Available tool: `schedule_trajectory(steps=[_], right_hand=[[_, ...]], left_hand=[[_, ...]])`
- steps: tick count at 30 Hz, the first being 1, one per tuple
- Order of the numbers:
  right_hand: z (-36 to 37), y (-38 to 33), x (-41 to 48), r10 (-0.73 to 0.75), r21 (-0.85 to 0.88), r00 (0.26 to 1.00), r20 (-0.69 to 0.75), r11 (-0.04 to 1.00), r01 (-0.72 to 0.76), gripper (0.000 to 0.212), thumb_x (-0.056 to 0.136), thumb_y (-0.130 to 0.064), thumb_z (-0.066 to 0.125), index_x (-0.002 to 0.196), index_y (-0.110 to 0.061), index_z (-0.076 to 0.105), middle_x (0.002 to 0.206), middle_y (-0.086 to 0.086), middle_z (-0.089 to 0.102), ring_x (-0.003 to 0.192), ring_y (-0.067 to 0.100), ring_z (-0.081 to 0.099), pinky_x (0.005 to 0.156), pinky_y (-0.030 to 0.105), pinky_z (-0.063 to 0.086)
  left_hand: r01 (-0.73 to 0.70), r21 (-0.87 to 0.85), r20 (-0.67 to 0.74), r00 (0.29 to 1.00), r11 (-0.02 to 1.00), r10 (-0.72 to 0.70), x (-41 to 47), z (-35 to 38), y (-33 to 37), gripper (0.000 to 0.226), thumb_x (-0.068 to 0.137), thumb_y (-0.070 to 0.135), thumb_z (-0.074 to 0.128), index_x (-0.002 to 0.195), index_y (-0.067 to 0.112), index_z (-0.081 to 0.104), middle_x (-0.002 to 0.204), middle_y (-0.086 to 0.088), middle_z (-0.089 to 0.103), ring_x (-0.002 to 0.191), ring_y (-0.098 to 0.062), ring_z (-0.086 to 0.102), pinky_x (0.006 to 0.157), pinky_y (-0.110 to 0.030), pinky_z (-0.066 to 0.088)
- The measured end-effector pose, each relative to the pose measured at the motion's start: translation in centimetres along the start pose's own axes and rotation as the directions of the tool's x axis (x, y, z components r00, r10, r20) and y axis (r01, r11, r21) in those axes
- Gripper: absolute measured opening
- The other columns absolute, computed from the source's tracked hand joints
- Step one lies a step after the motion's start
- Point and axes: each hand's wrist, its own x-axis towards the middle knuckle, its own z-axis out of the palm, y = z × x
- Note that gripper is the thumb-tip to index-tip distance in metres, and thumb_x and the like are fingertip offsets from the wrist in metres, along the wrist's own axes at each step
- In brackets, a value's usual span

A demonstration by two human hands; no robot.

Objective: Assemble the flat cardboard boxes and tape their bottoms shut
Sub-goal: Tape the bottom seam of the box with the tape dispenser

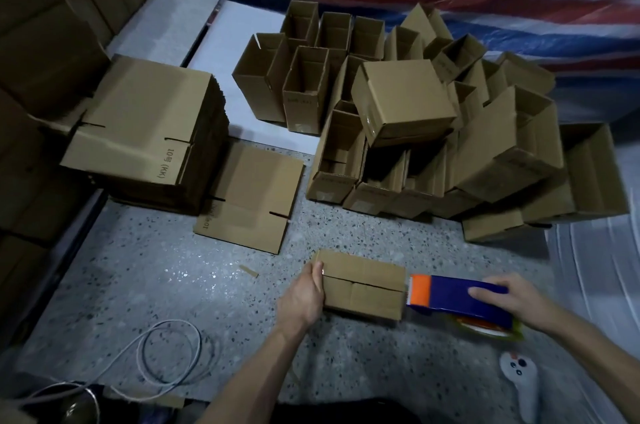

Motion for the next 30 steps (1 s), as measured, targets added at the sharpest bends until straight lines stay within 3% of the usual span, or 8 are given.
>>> schedule_trajectory(steps=[6,9,11,14,18,22,27,30], right_hand=[[-2.8,3.8,-2.5,0.070,0.048,0.994,-0.085,0.997,-0.066,0.034,0.086,-0.022,0.067,0.067,0.007,0.069,0.063,0.026,0.063,0.053,0.025,0.058,0.051,0.024,0.036],[-3.5,4.1,-2.8,0.073,-0.022,0.990,-0.118,0.997,-0.076,0.031,0.092,-0.007,0.066,0.064,0.003,0.070,0.060,0.020,0.065,0.051,0.025,0.059,0.049,0.021,0.037],[-2.8,3.3,-2.1,0.068,-0.121,0.992,-0.105,0.989,-0.080,0.031,0.093,-0.014,0.068,0.065,-0.001,0.071,0.058,0.013,0.066,0.050,0.022,0.060,0.049,0.022,0.037],[-0.5,1.5,-0.3,0.095,-0.339,0.990,-0.102,0.932,-0.125,0.037,0.092,-0.040,0.069,0.066,-0.013,0.072,0.058,0.002,0.068,0.050,0.012,0.062,0.051,0.025,0.038],[4.3,-1.3,1.9,0.130,-0.536,0.970,-0.208,0.814,-0.224,0.052,0.088,-0.061,0.062,0.059,-0.018,0.064,0.049,-0.004,0.061,0.046,0.003,0.057,0.049,0.023,0.037],[6.8,-3.1,3.5,0.114,-0.550,0.944,-0.310,0.788,-0.275,0.053,0.088,-0.061,0.057,0.058,-0.017,0.058,0.053,-0.004,0.059,0.052,0.012,0.058,0.054,0.027,0.044],[7.0,-2.9,4.2,0.047,-0.615,0.938,-0.345,0.743,-0.264,0.056,0.091,-0.059,0.048,0.054,-0.017,0.053,0.051,-0.004,0.057,0.048,0.011,0.055,0.050,0.028,0.034],[6.8,-2.4,4.7,0.039,-0.595,0.932,-0.359,0.760,-0.261,0.057,0.094,-0.057,0.043,0.057,-0.016,0.057,0.051,-0.005,0.057,0.047,0.010,0.055,0.055,0.029,0.037]], left_hand=[[-0.008,0.006,-0.007,1.000,1.000,0.008,0.0,0.1,-0.1,0.065,0.100,0.063,0.006,0.122,0.027,0.055,0.118,-0.004,0.067,0.109,-0.029,0.063,0.098,-0.048,0.047],[-0.012,0.013,-0.006,1.000,1.000,0.012,0.1,0.0,-0.2,0.065,0.101,0.062,0.006,0.121,0.026,0.056,0.118,-0.004,0.067,0.108,-0.028,0.063,0.096,-0.046,0.046],[-0.009,0.016,-0.011,1.000,1.000,0.009,0.2,0.1,-0.2,0.065,0.101,0.061,0.006,0.122,0.025,0.056,0.118,-0.004,0.067,0.109,-0.028,0.063,0.097,-0.047,0.046],[-0.005,0.019,-0.021,1.000,1.000,0.005,0.2,0.3,-0.2,0.063,0.102,0.060,0.008,0.123,0.024,0.056,0.118,-0.005,0.067,0.109,-0.029,0.063,0.094,-0.044,0.044],[0.000,0.019,-0.033,0.999,1.000,0.001,0.3,0.6,-0.4,0.059,0.104,0.058,0.010,0.119,0.024,0.056,0.115,-0.005,0.068,0.106,-0.028,0.063,0.081,-0.036,0.038],[0.031,0.007,-0.043,0.999,0.999,-0.031,0.4,0.6,-0.4,0.057,0.104,0.057,0.013,0.113,0.023,0.057,0.109,-0.004,0.067,0.098,-0.027,0.061,0.079,-0.034,0.037],[0.046,0.009,-0.056,0.997,0.999,-0.046,0.4,0.7,-0.3,0.053,0.103,0.057,0.013,0.107,0.026,0.055,0.098,0.003,0.060,0.094,-0.025,0.059,0.079,-0.035,0.037],[0.024,0.008,-0.068,0.997,1.000,-0.024,0.3,0.7,-0.4,0.049,0.102,0.058,0.011,0.100,0.030,0.052,0.095,0.005,0.059,0.086,-0.019,0.054,0.079,-0.035,0.038]])
